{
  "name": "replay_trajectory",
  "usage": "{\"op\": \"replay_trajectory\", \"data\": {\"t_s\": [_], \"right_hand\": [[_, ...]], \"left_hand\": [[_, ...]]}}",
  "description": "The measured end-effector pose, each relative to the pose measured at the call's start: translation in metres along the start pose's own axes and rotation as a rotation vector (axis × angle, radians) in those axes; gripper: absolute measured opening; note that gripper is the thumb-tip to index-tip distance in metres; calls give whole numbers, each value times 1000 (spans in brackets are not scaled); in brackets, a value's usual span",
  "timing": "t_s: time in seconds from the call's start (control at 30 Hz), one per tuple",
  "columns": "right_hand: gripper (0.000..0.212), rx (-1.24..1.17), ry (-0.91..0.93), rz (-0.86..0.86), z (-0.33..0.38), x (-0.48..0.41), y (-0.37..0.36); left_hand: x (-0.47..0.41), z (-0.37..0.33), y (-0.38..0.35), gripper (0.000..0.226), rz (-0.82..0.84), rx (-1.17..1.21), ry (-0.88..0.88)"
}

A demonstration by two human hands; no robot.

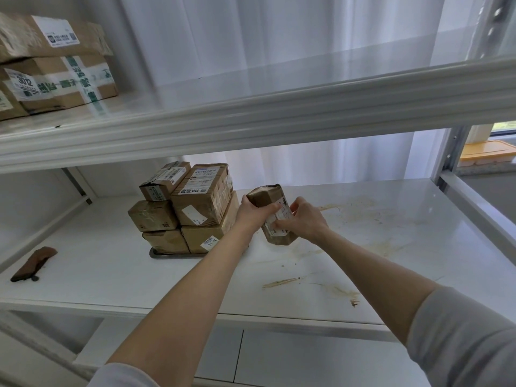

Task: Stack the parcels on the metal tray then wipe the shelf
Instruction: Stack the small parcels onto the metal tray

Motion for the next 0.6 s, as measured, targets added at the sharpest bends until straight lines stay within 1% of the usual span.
{"op": "replay_trajectory", "data": {"t_s": [0.07,0.13,0.2,0.3,0.37,0.43,0.5,0.6], "right_hand": [[57,-67,5,71,-1,0,-1],[56,-190,-15,182,-4,0,-3],[62,-315,-68,262,-10,0,-2],[69,-382,-181,387,-20,-3,-2],[64,-419,-233,513,-23,-2,-4],[52,-430,-231,598,-19,3,-5],[48,-413,-222,601,-14,8,-4],[50,-422,-220,539,-11,10,-3]], "left_hand": [[0,-1,3,67,-18,6,-4],[1,-3,5,53,-38,63,-11],[2,-5,6,44,-45,131,-18],[5,-8,7,33,-19,190,-18],[7,-7,6,20,12,231,6],[10,-5,5,7,17,278,54],[12,-5,3,15,15,311,97],[10,-7,-1,17,41,307,106]]}}
Point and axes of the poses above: each hand's wrist, its own x-axis away from the middle knuckle, its own y-axis out of the back of the hand, z = x × y, the point moved 4 cm from there along -x, towards the middle knuckle, and after that the axes turned 13 degrees about -y, right-handed, at the moved point
